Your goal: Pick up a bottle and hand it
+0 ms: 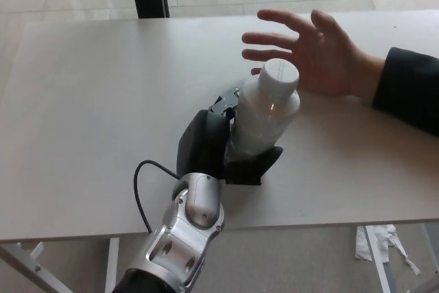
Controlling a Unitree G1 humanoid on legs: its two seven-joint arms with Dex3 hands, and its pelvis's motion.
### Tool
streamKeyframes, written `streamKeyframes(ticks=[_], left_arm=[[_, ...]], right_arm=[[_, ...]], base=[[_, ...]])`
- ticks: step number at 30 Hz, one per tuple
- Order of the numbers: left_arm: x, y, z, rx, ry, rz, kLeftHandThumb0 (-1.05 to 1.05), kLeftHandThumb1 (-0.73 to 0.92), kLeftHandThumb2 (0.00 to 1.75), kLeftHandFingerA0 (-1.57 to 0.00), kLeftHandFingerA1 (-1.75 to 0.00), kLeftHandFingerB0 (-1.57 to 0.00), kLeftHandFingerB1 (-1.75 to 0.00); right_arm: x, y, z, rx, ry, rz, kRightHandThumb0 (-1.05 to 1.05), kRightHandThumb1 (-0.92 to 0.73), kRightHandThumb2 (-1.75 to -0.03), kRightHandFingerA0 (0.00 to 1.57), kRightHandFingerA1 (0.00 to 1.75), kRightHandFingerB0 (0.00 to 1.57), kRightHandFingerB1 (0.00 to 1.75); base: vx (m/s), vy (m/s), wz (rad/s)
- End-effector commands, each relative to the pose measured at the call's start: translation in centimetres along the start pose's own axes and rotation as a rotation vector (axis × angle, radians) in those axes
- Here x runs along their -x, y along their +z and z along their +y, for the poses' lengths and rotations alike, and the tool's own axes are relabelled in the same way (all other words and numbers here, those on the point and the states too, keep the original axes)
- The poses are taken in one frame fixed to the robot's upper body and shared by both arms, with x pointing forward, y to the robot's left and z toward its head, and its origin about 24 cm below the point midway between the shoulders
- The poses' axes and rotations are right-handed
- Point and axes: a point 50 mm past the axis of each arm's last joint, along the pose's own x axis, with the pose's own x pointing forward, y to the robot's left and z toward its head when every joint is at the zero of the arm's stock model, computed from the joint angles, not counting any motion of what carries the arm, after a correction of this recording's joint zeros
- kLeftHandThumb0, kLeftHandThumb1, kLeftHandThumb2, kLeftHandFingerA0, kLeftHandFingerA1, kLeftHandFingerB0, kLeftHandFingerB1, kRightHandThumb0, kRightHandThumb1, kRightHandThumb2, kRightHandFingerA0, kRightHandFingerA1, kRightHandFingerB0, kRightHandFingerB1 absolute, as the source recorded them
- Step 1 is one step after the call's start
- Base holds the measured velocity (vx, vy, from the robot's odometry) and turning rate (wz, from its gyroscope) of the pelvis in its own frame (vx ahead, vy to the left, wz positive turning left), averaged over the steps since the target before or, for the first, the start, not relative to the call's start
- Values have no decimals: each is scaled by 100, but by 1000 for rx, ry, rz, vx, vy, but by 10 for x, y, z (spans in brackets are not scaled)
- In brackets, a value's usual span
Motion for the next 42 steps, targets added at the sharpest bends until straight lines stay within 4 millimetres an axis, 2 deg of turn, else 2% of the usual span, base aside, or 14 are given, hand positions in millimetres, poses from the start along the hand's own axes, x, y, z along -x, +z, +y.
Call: streamKeyframes(ticks=[1,2,3,6,7,9,10,13,14,15,16,22,40,42], left_arm=[[0,-4,14,-33,77,-74,-15,73,97,-100,-175,-84,-173],[-1,-2,16,-41,85,-83,-12,71,98,-100,-175,-82,-172],[-5,2,21,-64,105,-106,-19,62,106,-130,-143,-110,-131],[-9,8,26,-92,120,-139,-19,65,107,-128,-142,-110,-130],[-14,12,30,-99,121,-145,-8,74,93,-98,-175,-86,-155],[-25,26,38,-95,147,-177,-12,77,84,-101,-172,-90,-150],[-30,33,41,-97,156,-192,-13,61,106,-126,-136,-109,-124],[-47,57,53,-136,179,-240,-17,74,81,-99,-163,-88,-148],[-51,63,57,-142,184,-257,-3,49,116,-101,-160,-90,-139],[-57,73,61,-152,187,-285,-3,49,116,-101,-160,-90,-139],[-61,80,63,-139,189,-288,-2,45,119,-99,-158,-93,-141],[-77,127,47,-48,192,-287,-4,45,121,-99,-157,-93,-135],[-87,125,3,-228,74,-107,-13,72,74,-81,-165,-76,-123],[-85,118,-3,-315,62,-113,-18,72,67,-84,-144,-81,-81]], right_arm=[[2,1,-4,2,-11,-27,-105,-36,-102,72,119,36,92],[2,0,-5,4,-15,-27,-99,-38,-102,71,116,38,91],[2,0,-4,9,-13,-23,-105,-63,-59,54,131,42,110],[3,0,-4,5,-7,-23,-105,-63,-58,56,130,42,110],[1,-1,-5,17,-11,-21,-105,-63,-60,48,131,45,111],[0,-1,-4,18,-16,-25,-105,-62,-60,49,133,44,112],[1,0,-4,13,-15,-22,-105,-61,-60,58,134,45,112],[2,2,-2,21,-11,-26,-105,-61,-62,51,133,44,113],[2,2,0,24,-5,-26,-86,-15,-97,55,106,23,81],[2,3,1,27,-2,-26,-86,-15,-97,55,106,23,81],[-1,0,0,20,5,-25,-105,-58,-62,43,133,46,112],[-4,-2,10,21,38,-38,-105,-59,-60,43,133,49,113],[-2,-9,50,31,95,-21,-105,-55,-63,51,131,47,111],[0,-9,54,12,97,-16,-105,-54,-63,59,131,50,111]], base=[[0,0,0],[0,0,0],[0,0,0],[0,0,0],[0,0,0],[0,0,0],[0,0,0],[0,0,0],[0,0,0],[0,0,0],[0,0,0],[0,0,0],[0,0,0],[0,0,0]])
